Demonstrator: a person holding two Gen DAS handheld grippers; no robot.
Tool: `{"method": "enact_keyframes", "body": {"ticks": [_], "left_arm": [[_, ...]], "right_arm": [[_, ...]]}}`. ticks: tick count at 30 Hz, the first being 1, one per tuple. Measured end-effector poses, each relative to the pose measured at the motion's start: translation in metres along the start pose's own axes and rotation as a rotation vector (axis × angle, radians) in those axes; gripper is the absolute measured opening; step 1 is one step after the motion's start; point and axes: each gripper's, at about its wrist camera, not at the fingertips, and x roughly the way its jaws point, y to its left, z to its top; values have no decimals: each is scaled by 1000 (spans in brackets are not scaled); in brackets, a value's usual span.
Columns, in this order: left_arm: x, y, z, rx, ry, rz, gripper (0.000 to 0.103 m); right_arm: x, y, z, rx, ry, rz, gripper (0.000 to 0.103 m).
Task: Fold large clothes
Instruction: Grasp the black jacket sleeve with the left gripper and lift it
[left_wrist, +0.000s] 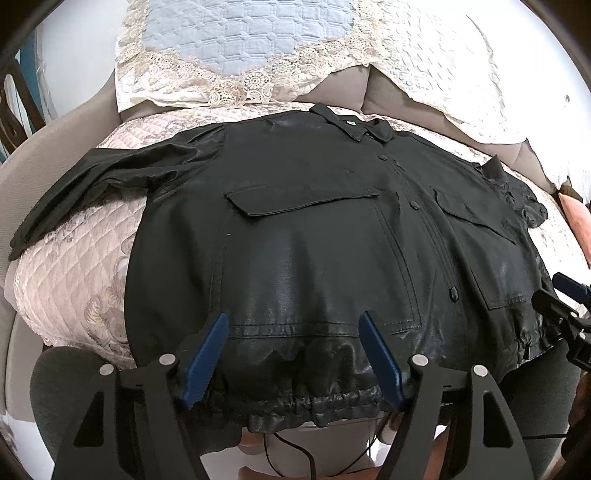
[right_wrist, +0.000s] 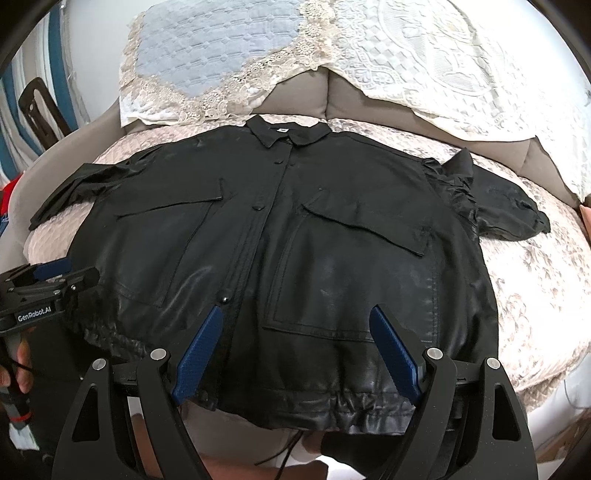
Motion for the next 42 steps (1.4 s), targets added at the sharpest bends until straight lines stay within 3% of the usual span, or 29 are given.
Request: {"method": "enact_keyframes", "body": {"ticks": [18, 23, 28, 34, 42], "left_arm": [[9, 28, 12, -47, -12, 20, 68], [11, 54, 25, -112, -29, 35, 68], [12, 109, 48, -232, -71, 89, 68], [10, 208, 71, -412, -135, 233, 70], [10, 342, 65, -690, -164, 434, 76]], "right_arm": [[16, 22, 18, -35, 1, 13, 82], [23, 22, 26, -25, 4, 25, 82], [30, 25, 35, -36, 7, 36, 82], [38, 31, 42, -47, 10, 54, 82], [53, 38, 45, -61, 43, 68, 82]]}}
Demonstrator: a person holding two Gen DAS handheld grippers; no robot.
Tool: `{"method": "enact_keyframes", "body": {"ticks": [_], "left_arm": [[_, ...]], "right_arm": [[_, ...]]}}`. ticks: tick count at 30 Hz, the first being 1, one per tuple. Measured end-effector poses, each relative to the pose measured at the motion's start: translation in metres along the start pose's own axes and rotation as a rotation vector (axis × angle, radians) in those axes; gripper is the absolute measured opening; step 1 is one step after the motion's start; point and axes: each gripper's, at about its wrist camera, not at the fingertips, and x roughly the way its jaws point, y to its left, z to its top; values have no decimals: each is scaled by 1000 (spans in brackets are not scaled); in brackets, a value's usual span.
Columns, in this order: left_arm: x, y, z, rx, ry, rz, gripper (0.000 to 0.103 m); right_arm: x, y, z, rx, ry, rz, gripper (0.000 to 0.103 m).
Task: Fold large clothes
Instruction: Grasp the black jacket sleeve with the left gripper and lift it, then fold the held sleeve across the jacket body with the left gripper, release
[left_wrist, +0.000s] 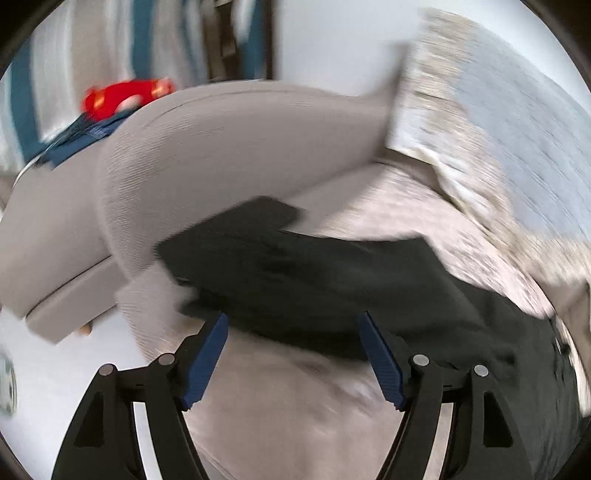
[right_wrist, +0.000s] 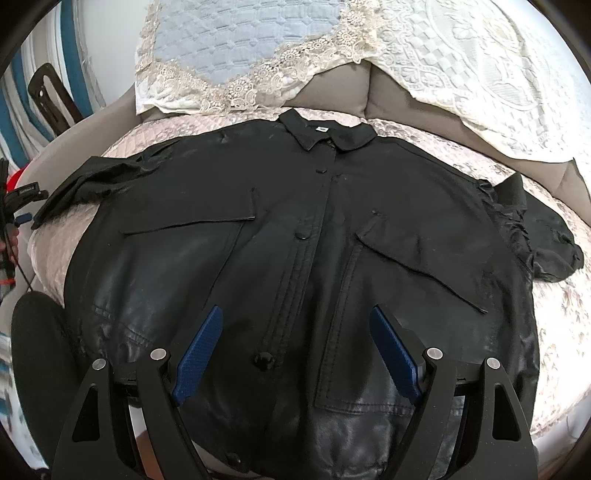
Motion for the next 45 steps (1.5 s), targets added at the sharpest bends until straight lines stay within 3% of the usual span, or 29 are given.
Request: {"method": "enact_keyframes", "body": {"ticks": [4, 8, 10, 12, 13, 14, 18, 23, 30, 34, 38, 42, 45], "left_arm": [[34, 23, 1, -93, 66, 37, 76], [46, 28, -6, -82, 78, 39, 76], [47, 19, -6, -23, 56, 61, 68], [49, 10, -6, 21, 44, 58, 41], [47, 6, -4, 43, 36, 73, 38], [46, 0, -2, 67, 22, 92, 23], [29, -15, 6, 116, -28, 81, 15], [-31, -39, 19, 155, -124, -58, 13], [-122, -135, 27, 298, -232, -379, 13], [-144, -203, 3, 388, -198, -534, 12], [-138, -283, -41, 502, -112, -650, 13], [-97, -353, -101, 620, 94, -737, 15], [-62, -376, -139, 654, 266, -753, 16]], "right_arm": [[8, 3, 5, -9, 13, 1, 82], [12, 8, 10, -25, 17, 2, 82], [13, 11, 12, -33, 17, 4, 82], [14, 12, 12, -35, 18, 7, 82], [14, 12, 12, -34, 18, 9, 82], [14, 13, 12, -34, 17, 10, 82], [8, 12, 11, -31, 2, 13, 82], [-2, -1, 7, -2, -22, 9, 82], [-12, -22, 3, 39, -56, 0, 82], [-19, -37, -2, 71, -75, -14, 82], [-23, -53, -8, 105, -78, -30, 82], [-25, -70, -16, 141, -70, -49, 82], [-28, -80, -20, 160, -68, -57, 82]]}}
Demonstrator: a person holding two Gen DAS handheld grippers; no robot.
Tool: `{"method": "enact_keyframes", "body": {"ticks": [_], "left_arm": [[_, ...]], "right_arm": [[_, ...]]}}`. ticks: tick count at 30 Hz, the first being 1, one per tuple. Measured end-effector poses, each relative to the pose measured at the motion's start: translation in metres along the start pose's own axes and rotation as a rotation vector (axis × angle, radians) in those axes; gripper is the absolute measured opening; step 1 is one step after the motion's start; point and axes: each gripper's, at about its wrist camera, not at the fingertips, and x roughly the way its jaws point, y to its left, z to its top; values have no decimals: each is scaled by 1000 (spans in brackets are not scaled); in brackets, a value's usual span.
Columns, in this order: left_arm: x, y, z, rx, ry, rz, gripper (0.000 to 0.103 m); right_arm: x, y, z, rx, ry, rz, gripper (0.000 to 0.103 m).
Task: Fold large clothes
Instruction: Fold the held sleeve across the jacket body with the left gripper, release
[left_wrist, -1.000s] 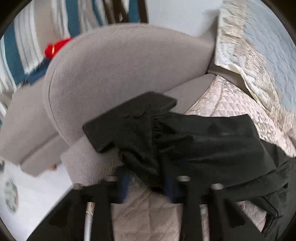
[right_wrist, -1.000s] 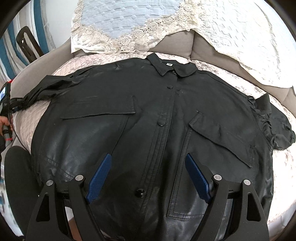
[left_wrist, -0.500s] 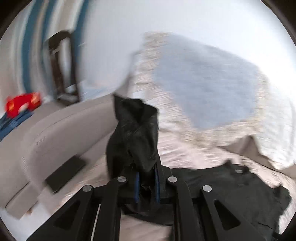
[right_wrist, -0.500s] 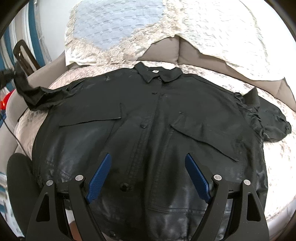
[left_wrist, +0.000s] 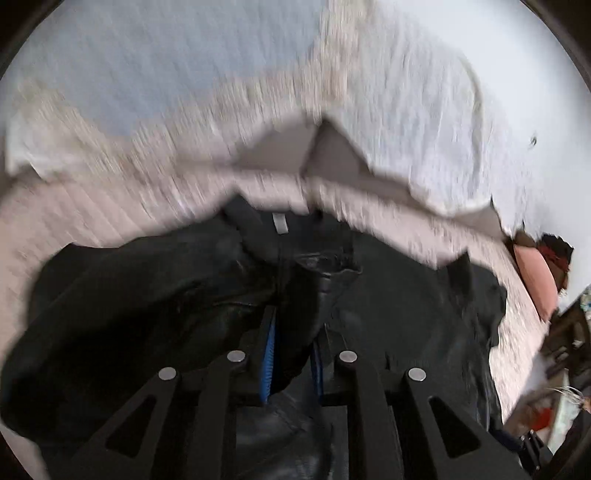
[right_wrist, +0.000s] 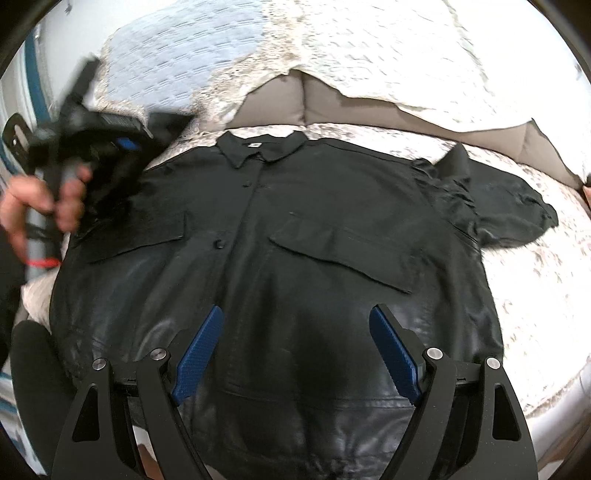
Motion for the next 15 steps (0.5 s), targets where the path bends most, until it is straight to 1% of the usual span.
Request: {"method": "enact_keyframes", "body": {"ticks": [1, 2, 3, 4, 6, 7, 8, 9, 10, 12, 14, 15], "left_arm": [[7, -2, -4, -20, 31, -19, 19], [8, 2, -8, -40, 46, -39, 26], [3, 3, -12, -54, 41, -69, 32], [-8, 5, -15, -60, 22, -93, 35], [-37, 8, -19, -51, -29, -120, 47], [-56, 11, -18, -40, -71, -134, 50], [-75, 18, -19, -25, -113, -124, 58], [-93, 28, -18, -17, -152, -88, 64], [-96, 35, -12, -21, -178, -35, 65], [-110, 63, -13, -46, -206, 51, 65], [-110, 99, -16, -115, -182, 138, 63], [-107, 115, -18, -148, -165, 157, 63]], "right_arm": [[-1, -4, -1, 8, 0, -4, 82], [-2, -6, -1, 12, -1, -4, 82], [-3, -9, -1, 19, -3, -2, 82], [-3, -10, -2, 25, -6, 1, 82], [-2, -11, -2, 30, -4, 12, 82], [-1, -9, 0, 30, -1, 25, 82], [0, -8, 2, 29, -2, 38, 82], [1, -6, 5, 28, -4, 52, 82], [2, -2, 10, 25, -10, 74, 82], [4, 4, 20, 23, -27, 108, 82], [15, 8, 35, 40, -34, 166, 82], [22, 12, 43, 47, -31, 184, 82]]}}
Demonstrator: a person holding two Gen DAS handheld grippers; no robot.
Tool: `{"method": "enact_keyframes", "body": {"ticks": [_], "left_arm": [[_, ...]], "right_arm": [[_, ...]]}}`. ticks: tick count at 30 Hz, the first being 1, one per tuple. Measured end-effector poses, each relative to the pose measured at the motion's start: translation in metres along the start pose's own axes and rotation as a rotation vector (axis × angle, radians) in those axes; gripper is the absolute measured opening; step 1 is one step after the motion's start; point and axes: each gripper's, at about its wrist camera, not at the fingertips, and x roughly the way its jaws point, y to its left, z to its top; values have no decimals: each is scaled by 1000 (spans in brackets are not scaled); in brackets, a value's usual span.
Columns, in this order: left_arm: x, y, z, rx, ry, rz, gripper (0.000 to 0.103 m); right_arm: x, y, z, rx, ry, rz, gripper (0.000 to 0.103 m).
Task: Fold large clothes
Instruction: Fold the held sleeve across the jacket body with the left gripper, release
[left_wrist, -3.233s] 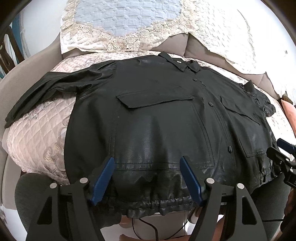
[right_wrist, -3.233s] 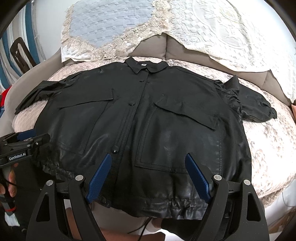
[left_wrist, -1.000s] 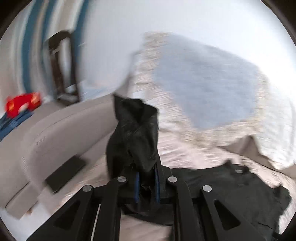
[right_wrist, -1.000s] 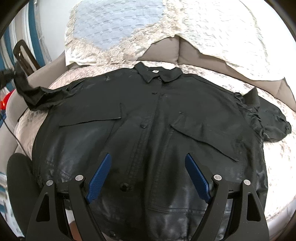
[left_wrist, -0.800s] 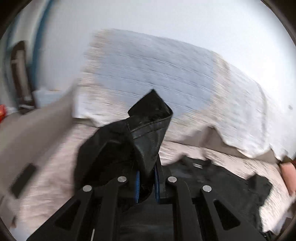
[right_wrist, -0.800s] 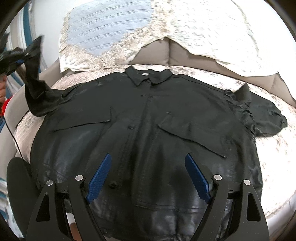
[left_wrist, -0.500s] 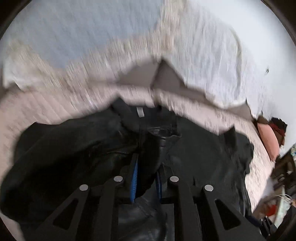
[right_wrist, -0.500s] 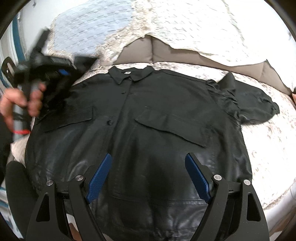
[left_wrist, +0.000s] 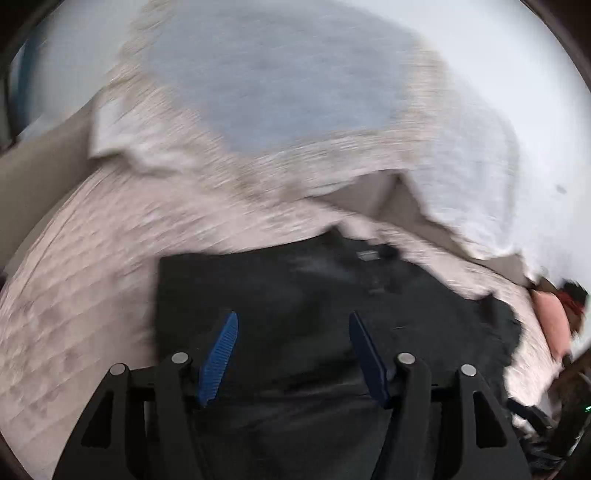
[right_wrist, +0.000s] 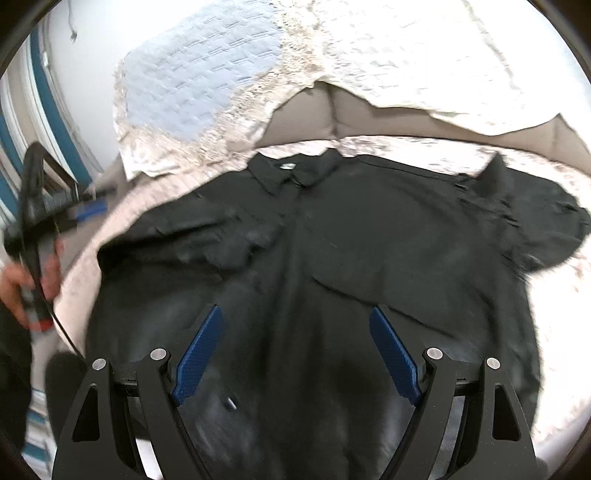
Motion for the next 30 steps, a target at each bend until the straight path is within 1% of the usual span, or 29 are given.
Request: {"method": "enact_keyframes", "body": {"ticks": [1, 3, 4, 5, 6, 7, 9, 10, 11, 12, 13, 14, 15, 16, 18, 20, 21, 22, 23, 24, 25, 28, 30], "left_arm": [[8, 16, -4, -23, 21, 12, 63], [27, 33, -18, -41, 85, 56, 61], [40, 36, -27, -39, 117, 63, 59], [46, 39, -34, -38, 140, 65, 59], [53, 42, -42, -36, 160, 73, 59], [57, 43, -48, -28, 163, 81, 59], [59, 42, -50, -7, 145, 84, 59], [58, 40, -49, -5, 144, 83, 59], [59, 40, -48, -3, 146, 83, 59], [60, 39, -47, 1, 147, 83, 59], [64, 42, -45, 7, 148, 86, 59], [64, 43, -44, 10, 146, 87, 59], [63, 45, -42, 11, 142, 80, 59], [61, 46, -42, 9, 137, 76, 59], [64, 48, -39, 10, 127, 81, 59], [70, 50, -38, -2, 129, 91, 59], [73, 50, -37, -2, 128, 97, 59], [77, 50, -37, 7, 126, 106, 59], [81, 49, -37, 12, 132, 121, 59], [80, 49, -36, 8, 139, 127, 59], [76, 47, -36, 9, 136, 124, 59], [49, 44, -37, 25, 89, 92, 59], [42, 43, -38, 52, 71, 113, 59]], "right_arm": [[11, 3, 8, 9, 2, 29, 82], [32, 6, 21, 36, 21, 72, 82], [49, 9, 30, 59, 38, 106, 81], [58, 11, 35, 70, 46, 125, 78], [71, 14, 40, 78, 61, 136, 73], [89, 19, 47, 86, 93, 144, 70], [117, 26, 52, 90, 141, 175, 67], [129, 28, 53, 89, 172, 176, 62], [146, 30, 52, 90, 222, 164, 49], [158, 32, 51, 90, 258, 160, 42], [166, 36, 52, 76, 265, 142, 31], [166, 37, 54, 62, 254, 125, 4], [165, 37, 59, 60, 246, 128, 4], [159, 36, 69, 77, 213, 152, 4], [150, 36, 85, 51, 153, 137, 4], [150, 38, 97, 32, 130, 140, 4], [156, 38, 100, 13, 132, 133, 5], [169, 39, 99, -22, 158, 103, 5], [182, 35, 95, -22, 199, 77, 6], [189, 31, 91, -4, 242, 70, 7], [191, 26, 84, 26, 267, 78, 8], [164, 27, 78, 9, 187, 68, 13], [147, 30, 72, -1, 143, 92, 20]]}}
